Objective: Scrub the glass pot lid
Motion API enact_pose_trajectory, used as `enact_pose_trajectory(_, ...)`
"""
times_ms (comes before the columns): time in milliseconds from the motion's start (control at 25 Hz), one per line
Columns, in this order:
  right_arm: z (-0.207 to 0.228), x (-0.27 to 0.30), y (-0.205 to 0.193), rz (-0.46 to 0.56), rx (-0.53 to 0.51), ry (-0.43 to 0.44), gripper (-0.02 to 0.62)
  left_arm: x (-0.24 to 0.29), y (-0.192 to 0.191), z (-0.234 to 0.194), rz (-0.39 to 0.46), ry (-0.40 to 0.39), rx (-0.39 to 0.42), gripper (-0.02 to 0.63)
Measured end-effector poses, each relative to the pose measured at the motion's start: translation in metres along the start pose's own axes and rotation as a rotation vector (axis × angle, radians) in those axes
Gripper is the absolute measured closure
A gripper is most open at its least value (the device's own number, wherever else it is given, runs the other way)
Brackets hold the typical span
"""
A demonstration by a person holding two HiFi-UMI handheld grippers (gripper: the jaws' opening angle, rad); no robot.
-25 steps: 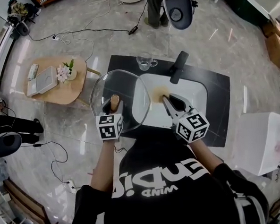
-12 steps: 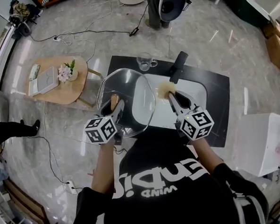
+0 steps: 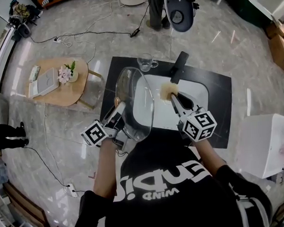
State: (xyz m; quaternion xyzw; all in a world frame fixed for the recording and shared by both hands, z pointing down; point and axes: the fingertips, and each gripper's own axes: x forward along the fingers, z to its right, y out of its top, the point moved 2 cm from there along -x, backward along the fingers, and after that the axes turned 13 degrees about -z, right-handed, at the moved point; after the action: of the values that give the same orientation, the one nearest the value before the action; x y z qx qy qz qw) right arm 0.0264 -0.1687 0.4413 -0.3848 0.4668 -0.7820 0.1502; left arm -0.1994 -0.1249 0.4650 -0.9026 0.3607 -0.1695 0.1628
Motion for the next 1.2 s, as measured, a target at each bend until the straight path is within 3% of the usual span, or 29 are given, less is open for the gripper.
enact_pose_trajectory(120, -0.004, 0.0, 0.001, 0.0, -0.007, 0.011, 0.558, 0.004, -0.004, 0.013, 0.019, -0.15, -0.132, 0.428)
enact_pose_trajectory(320, -0.012, 0.002, 0.002, -0.001, 0.002, 0.052, 0.558, 0.007, -0.01, 0.021, 0.045, -0.307, -0.239, 0.428)
enact_pose_trajectory(600, -0.033, -0.003, 0.014, 0.033, -0.033, 0.152, 0.558, 0.014, -0.021, 0.028, 0.018, -0.332, -0.247, 0.43)
enact_pose_trajectory(1200, -0.049, -0.01, 0.029, 0.073, -0.096, 0.246, 0.558, 0.018, -0.032, 0.034, 0.019, -0.369, -0.287, 0.43)
